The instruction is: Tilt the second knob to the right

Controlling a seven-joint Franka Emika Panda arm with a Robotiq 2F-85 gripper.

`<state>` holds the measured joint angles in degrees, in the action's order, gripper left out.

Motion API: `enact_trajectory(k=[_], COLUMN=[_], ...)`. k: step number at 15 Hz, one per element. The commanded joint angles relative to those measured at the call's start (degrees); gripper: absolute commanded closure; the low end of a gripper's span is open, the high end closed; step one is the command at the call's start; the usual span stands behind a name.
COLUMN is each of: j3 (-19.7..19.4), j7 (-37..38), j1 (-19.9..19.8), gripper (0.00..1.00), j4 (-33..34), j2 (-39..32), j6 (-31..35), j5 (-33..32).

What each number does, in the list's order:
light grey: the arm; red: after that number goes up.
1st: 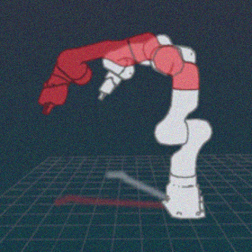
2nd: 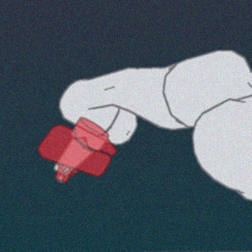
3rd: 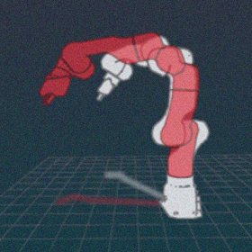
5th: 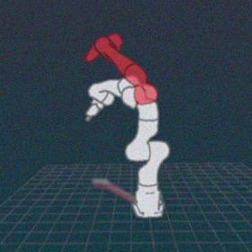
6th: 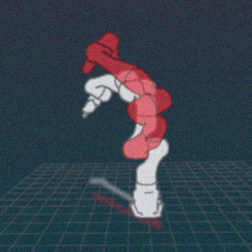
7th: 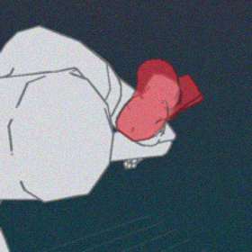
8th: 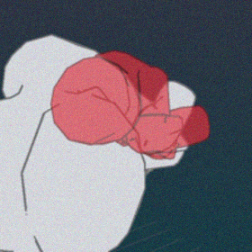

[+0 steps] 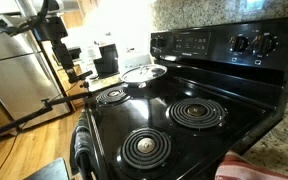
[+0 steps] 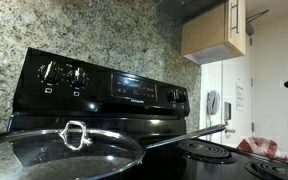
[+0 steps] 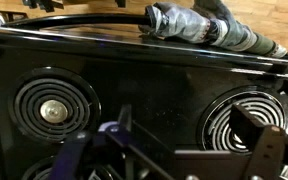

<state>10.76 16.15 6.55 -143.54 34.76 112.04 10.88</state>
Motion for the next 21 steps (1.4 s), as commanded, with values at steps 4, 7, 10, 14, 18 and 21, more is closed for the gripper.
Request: enact_trajectory(k=[4, 7, 10, 14, 18, 21], j3=[-0.02, -0.02, -0.02, -0.78, -0.49, -0.64], j7=[0.0, 0.0, 0.0, -0.55, 0.63, 0.79], j1=[-0.01, -0.01, -0.01, -2.72, -5.81, -7.25], gripper=[0.0, 0.0, 0.0, 0.0, 0.0, 0.0], j4=[0.11, 0.11, 0.11, 6.99, 14.87, 21.56], j2=[-0.02, -0.02, -0.02, -4.88, -10.71, -16.27], j6=[-0.14, -0.14, -0.14, -2.1, 0.31, 2.72], j5=[-0.03, -0.03, -0.03, -5.71, -12.71, -17.57])
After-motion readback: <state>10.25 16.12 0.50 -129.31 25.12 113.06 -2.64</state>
